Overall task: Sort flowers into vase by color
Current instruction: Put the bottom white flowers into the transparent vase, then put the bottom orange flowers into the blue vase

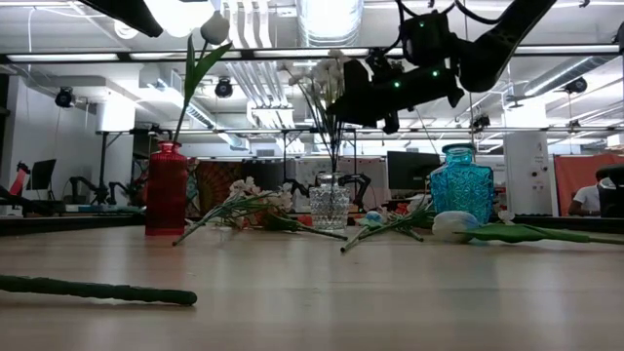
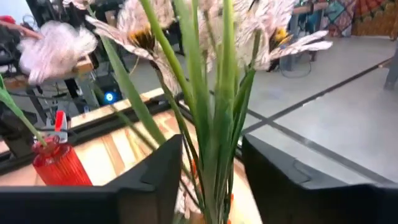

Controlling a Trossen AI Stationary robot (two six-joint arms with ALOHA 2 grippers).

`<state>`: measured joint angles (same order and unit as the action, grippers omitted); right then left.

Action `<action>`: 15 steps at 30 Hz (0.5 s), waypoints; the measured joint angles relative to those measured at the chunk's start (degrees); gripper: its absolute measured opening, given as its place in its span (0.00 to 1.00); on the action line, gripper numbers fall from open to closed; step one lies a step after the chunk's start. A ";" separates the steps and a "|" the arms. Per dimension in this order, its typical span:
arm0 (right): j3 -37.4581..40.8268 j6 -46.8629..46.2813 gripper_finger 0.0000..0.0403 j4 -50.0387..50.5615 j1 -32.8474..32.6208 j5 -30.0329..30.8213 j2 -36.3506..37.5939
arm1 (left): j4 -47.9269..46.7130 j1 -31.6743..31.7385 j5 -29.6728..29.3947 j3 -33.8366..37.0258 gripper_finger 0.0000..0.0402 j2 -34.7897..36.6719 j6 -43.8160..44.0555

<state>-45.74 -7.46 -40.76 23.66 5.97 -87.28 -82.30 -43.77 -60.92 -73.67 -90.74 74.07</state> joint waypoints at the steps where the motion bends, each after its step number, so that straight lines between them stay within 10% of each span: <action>1: 0.00 0.00 0.44 1.00 0.02 -0.02 0.52 | 0.01 0.00 -0.01 0.00 0.45 0.00 0.00; 15: 0.00 -1.01 0.74 20.65 -0.04 -0.63 14.16 | 0.99 0.00 0.02 0.00 0.45 -0.03 0.02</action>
<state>-45.74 -8.47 -20.11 23.62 5.35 -73.12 -81.31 -43.77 -60.90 -73.67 -90.76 74.08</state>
